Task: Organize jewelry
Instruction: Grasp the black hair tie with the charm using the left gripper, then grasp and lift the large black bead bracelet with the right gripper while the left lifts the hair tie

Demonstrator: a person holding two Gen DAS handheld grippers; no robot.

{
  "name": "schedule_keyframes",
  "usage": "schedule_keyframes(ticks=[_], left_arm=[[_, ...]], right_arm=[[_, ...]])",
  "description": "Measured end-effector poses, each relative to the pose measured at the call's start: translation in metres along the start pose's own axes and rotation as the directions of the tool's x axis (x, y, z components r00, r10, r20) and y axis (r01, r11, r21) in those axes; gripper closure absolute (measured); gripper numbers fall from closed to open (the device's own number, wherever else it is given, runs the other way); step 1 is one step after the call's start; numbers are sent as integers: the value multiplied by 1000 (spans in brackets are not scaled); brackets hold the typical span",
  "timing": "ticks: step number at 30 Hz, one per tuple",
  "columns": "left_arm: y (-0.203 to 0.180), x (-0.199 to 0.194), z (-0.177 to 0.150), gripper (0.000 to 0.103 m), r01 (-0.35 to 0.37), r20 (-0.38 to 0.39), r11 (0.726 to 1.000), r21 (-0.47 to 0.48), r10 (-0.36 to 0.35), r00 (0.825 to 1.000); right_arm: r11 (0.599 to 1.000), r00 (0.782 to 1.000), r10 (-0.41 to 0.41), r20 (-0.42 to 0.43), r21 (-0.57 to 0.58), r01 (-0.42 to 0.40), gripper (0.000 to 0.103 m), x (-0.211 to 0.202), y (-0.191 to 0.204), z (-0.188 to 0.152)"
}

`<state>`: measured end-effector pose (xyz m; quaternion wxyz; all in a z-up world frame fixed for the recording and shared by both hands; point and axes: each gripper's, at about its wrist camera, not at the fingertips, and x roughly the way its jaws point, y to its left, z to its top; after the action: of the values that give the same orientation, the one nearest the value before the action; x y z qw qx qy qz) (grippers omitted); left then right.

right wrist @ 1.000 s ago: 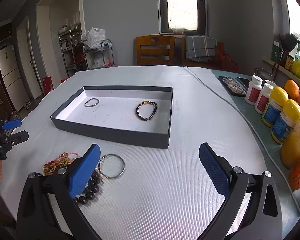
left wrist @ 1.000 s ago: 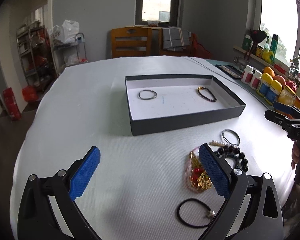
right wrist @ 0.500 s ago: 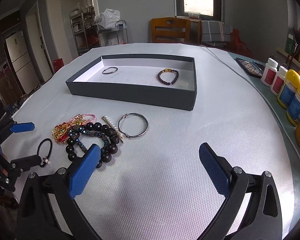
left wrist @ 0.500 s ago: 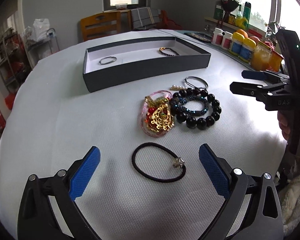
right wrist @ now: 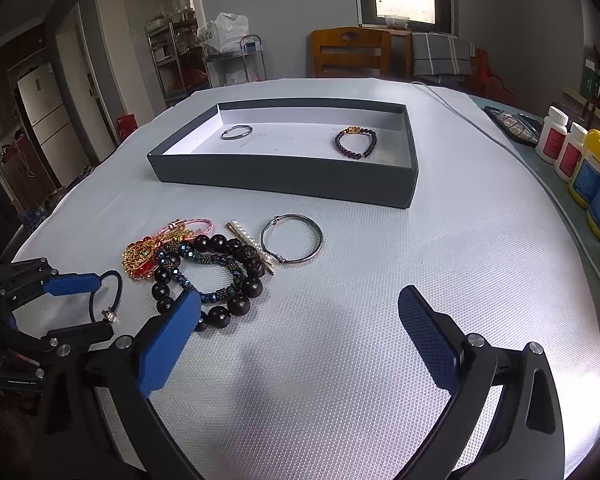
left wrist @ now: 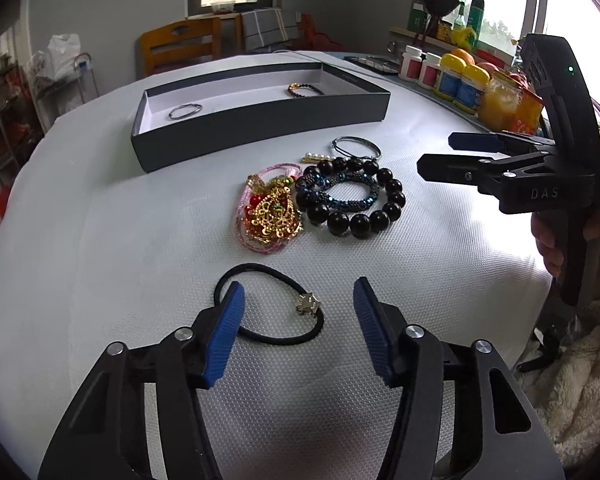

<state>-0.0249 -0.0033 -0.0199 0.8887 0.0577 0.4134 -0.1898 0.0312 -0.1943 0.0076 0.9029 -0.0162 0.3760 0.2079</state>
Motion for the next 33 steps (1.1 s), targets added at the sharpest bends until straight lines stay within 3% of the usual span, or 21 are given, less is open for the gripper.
schedule_keyframes(ticks=[4, 8, 11, 14, 17, 24, 28, 33], left_arm=[[-4, 1, -2, 58, -6, 5, 1000, 13, 6, 1000], [-7, 2, -2, 79, -39, 12, 999, 37, 38, 999], [-8, 1, -3, 89, -49, 14, 998, 50, 49, 999], [-7, 0, -4, 90, -48, 21, 997, 56, 47, 999], [-7, 1, -3, 90, -55, 25, 996, 64, 53, 998], [11, 2, 1, 90, -77, 29, 997, 0, 77, 997], [13, 2, 0, 90, -83, 33, 997, -2, 83, 996], [11, 2, 0, 90, -85, 38, 996, 4, 85, 996]], right_arm=[[1000, 1000, 10, -16, 4, -10, 6, 3, 3, -2], [1000, 1000, 10, -13, -10, -11, 6, 4, 7, -2], [1000, 1000, 10, -12, -15, -10, 6, 5, 9, -2], [1000, 1000, 15, -11, -22, -15, 6, 5, 12, -2], [1000, 1000, 8, -20, -30, -9, 16, 9, 14, 0], [999, 999, 2, -49, -35, -4, 54, 19, 18, 1], [999, 998, 17, -62, -39, -19, 67, 23, 23, 4], [999, 996, 11, -86, -49, -15, 72, 30, 29, 6]])
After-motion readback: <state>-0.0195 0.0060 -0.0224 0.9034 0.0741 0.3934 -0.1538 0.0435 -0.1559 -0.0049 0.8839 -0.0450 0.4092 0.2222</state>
